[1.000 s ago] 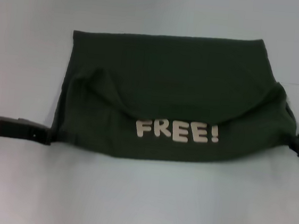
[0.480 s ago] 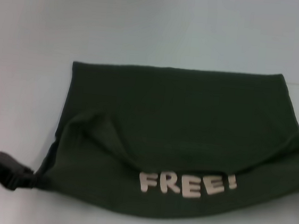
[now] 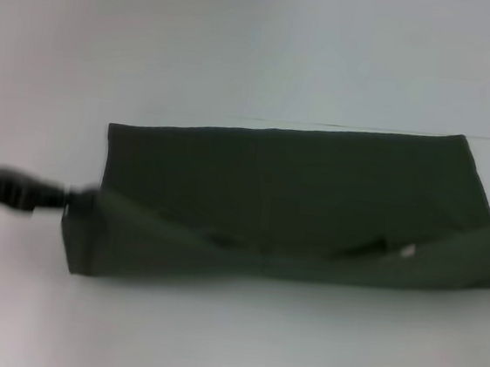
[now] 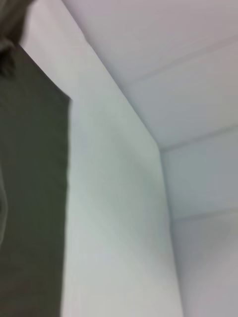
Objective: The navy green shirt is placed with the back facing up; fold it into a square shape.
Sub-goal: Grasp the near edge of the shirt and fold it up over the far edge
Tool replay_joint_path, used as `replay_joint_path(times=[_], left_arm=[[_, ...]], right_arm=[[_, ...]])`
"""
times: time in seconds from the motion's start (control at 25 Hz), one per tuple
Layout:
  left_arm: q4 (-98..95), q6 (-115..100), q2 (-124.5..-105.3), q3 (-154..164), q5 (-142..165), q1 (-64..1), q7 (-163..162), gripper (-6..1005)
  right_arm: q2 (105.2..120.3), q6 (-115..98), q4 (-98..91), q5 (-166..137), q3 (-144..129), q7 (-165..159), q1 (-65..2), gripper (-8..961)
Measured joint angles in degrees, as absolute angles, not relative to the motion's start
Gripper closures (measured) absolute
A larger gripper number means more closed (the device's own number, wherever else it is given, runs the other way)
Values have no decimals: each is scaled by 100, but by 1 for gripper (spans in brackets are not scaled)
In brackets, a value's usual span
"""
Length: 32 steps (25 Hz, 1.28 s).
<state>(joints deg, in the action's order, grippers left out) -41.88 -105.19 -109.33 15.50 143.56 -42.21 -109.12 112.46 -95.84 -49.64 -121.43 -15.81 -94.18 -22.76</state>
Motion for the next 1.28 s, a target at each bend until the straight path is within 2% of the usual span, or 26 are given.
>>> replay_joint_path(times=[0.12, 0.48, 0.56, 0.72, 0.92, 1.08, 1.28], left_arm=[[-3907, -9777, -10926, 1432, 14097, -4317, -11088, 979], [-3001, -7216, -11141, 1483, 13256, -4544, -11104, 979], [-2841, -6723, -11247, 1520, 13188, -4648, -10989, 979], [-2784, -5757, -11592, 1531, 13103, -4825, -10692, 978], [-2649, -4663, -11983, 1561, 12883, -5068, -10147, 978], [-2441, -3879, -12090, 1718, 12749, -5223, -9998, 973], [-2287, -3399, -12143, 1754, 12700, -5247, -9988, 960]], right_arm=[[11181, -8956, -4719, -12134, -1539, -9612, -2644, 909], [11125, -6695, -3821, -12147, -1780, -9865, -3759, 886], [11131, -6141, -3579, -12145, -2027, -9886, -3970, 881], [11240, -4895, -3096, -12125, -2510, -9871, -4346, 869], [11444, -3489, -2574, -12078, -2853, -9650, -4729, 855], [11567, -2721, -2334, -12005, -2887, -9415, -4955, 844], [11580, -2220, -2125, -12004, -2897, -9433, -5083, 829]])
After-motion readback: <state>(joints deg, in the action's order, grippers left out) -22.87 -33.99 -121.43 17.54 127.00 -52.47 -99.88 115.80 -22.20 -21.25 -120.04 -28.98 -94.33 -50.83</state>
